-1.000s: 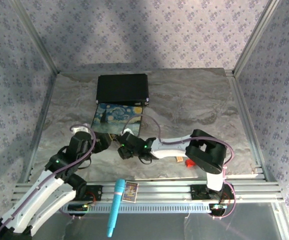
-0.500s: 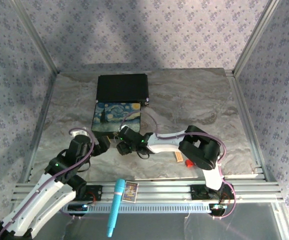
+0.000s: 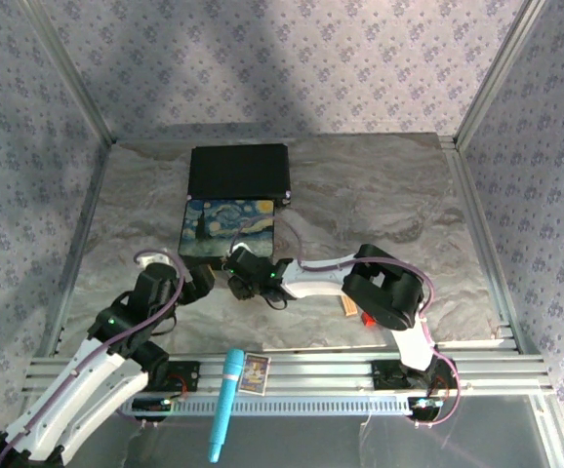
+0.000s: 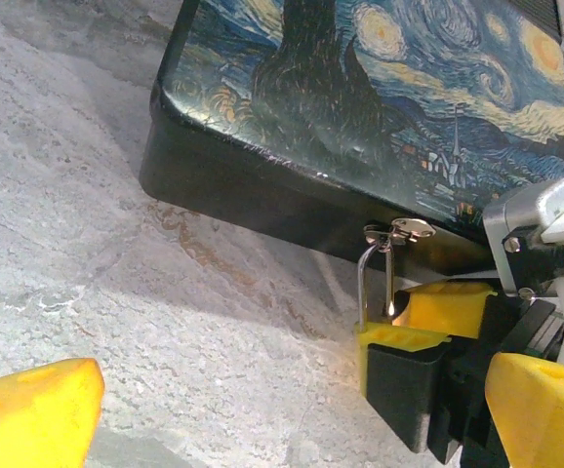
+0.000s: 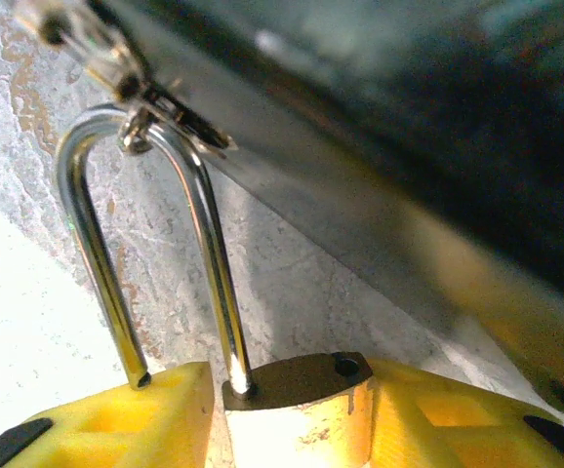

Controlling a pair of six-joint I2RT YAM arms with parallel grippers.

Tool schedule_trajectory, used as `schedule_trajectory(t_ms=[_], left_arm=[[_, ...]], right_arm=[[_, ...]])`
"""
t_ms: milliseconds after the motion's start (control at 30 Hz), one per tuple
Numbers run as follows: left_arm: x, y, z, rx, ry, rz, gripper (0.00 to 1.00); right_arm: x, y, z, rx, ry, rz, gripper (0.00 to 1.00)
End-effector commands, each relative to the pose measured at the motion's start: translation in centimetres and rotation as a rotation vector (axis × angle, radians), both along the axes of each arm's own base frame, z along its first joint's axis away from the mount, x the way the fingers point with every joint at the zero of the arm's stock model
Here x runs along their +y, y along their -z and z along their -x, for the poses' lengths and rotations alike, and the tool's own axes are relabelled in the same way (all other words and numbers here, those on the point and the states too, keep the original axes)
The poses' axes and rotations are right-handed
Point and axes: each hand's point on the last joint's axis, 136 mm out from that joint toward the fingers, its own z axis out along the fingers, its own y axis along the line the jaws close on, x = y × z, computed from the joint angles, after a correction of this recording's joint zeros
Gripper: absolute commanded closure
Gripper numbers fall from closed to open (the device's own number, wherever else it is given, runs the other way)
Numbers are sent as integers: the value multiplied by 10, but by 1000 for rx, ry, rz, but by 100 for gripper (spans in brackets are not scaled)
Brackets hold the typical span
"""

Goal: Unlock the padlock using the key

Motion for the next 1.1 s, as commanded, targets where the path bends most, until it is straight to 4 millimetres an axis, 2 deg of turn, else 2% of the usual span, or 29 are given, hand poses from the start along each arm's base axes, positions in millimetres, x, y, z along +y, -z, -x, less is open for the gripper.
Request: schedule_trajectory(t_ms=[0,167,200,433,567,667,833,1000,1067], left_arm=[[0,1,0,-2,-7,17,0],[1,-3,-1,-15,-9,6,0],[2,-5,-2,-20,-8,2,0],[2,-25,-8,-56,21,-48,0],[-12,-44,-11,-132,98,-45,0],[-21,-48,-13,-146,165,-100,0],[-41,-48,-15,-130,321,-348,0],[-67,-61,-22,-177,427,-638,0],[-80,-59,-28,-177,463,-726,0]], right_arm=[[0,10,-1,-11,-2,39,62],[0,6,0,-19,19,15,71],[-10,15,4,-8,20,36,73],[-24,1,8,-11,71,-6,83],[-39,2,12,26,108,-31,86],[-53,3,12,43,129,-47,87],[-74,0,21,64,124,-42,87],[-107,6,27,106,178,-43,86],[-117,10,27,121,201,-54,86]])
